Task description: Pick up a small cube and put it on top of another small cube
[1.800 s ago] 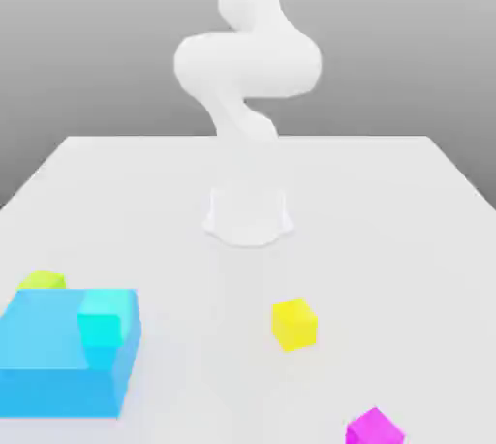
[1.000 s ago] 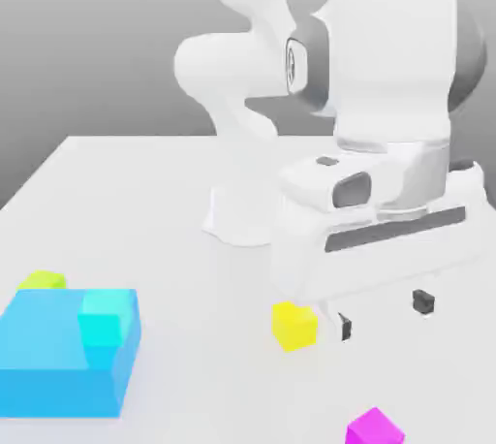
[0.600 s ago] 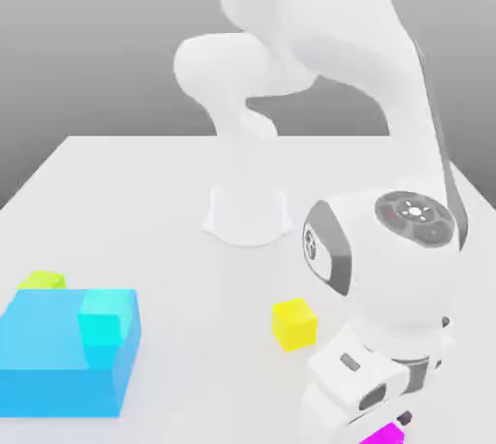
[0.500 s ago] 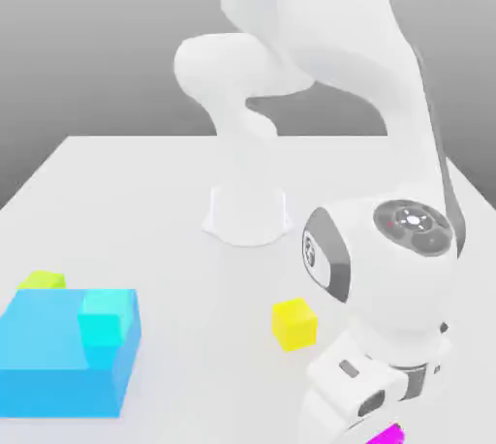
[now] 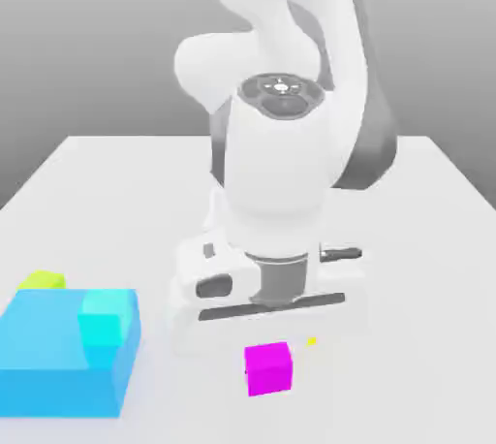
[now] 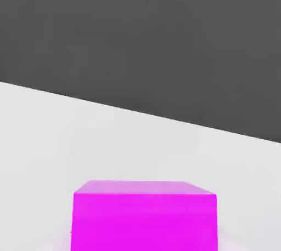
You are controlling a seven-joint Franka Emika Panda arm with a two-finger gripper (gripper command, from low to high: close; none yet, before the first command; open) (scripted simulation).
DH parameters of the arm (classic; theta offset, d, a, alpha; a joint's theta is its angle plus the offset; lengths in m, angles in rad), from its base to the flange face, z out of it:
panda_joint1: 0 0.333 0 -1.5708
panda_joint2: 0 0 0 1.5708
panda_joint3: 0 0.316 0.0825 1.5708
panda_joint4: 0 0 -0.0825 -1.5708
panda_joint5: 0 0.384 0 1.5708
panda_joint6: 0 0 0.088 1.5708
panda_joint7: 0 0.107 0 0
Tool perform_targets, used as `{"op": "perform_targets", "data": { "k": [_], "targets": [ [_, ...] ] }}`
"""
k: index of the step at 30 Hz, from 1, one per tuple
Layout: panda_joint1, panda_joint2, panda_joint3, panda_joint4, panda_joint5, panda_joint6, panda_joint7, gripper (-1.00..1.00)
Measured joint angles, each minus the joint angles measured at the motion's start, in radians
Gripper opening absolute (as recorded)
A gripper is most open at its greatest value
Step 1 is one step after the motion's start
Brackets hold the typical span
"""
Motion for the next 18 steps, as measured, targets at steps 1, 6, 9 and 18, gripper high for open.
{"op": "perform_targets", "data": {
  "k": [1,6,9,18],
  "targets": [
    [-0.033,-0.036,-0.014,-0.018,-0.003,-0.018,0.028,-1.00],
    [-0.173,-0.219,-0.087,-0.106,-0.019,-0.111,0.171,-1.00],
    [-0.191,-0.183,-0.106,-0.141,-0.003,-0.040,0.184,-1.00],
    [-0.192,-0.116,-0.110,-0.163,0.014,0.046,0.175,1.00]
  ]
}}
